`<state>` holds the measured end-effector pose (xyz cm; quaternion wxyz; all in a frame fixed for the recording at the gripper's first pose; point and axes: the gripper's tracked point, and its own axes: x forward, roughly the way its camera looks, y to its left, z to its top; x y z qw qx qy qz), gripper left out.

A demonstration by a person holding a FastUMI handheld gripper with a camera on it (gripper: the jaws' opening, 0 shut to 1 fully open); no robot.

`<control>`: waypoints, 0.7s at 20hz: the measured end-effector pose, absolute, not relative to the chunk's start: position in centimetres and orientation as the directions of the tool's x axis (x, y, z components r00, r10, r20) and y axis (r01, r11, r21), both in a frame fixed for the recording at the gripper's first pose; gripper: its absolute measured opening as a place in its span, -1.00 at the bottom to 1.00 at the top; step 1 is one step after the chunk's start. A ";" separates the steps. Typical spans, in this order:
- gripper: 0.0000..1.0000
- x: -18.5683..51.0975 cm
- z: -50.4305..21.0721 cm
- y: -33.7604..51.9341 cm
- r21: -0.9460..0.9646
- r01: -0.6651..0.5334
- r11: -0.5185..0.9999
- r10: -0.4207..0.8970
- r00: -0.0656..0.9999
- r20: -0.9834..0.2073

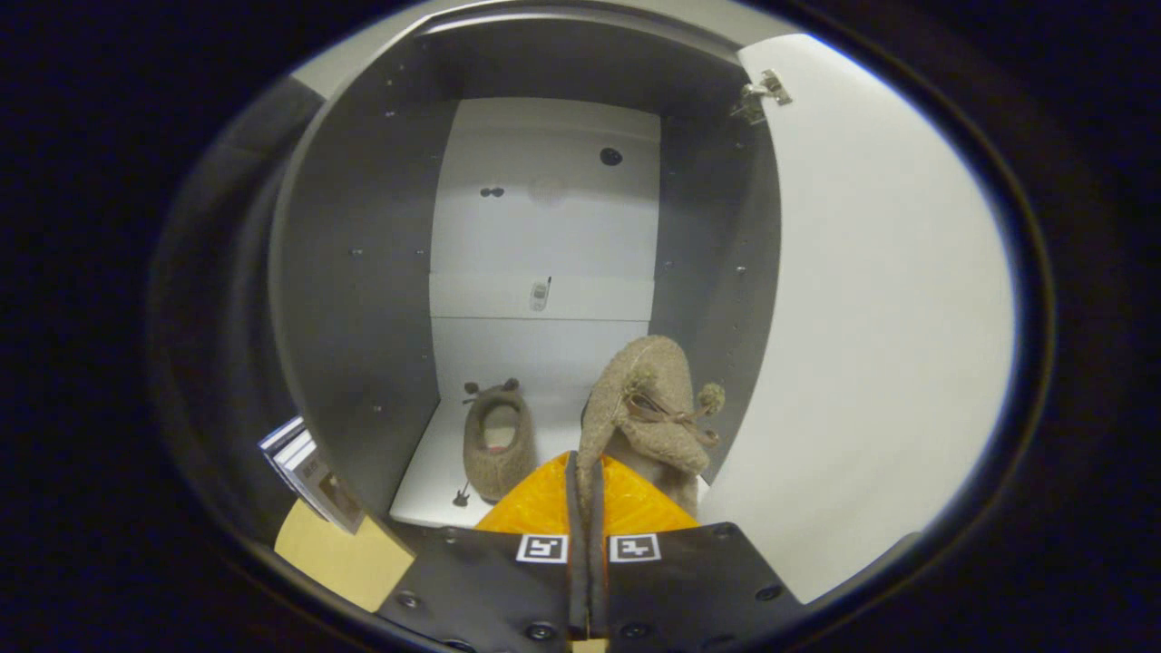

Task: Open the shoe cabinet door, grab the shoes and put them into the shoe cabinet, then close the shoe cabinet door.

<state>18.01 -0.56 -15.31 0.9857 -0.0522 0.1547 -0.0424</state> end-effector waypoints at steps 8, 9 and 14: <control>-0.95 30.0 -21.4 -3.0 -0.098 0.052 0.994 -0.088 0.908 -0.411; -0.94 30.8 -22.6 -3.1 -0.093 0.044 0.995 -0.081 0.894 -0.440; -0.95 32.3 -23.8 -1.5 -0.082 0.002 0.997 -0.038 0.899 -0.436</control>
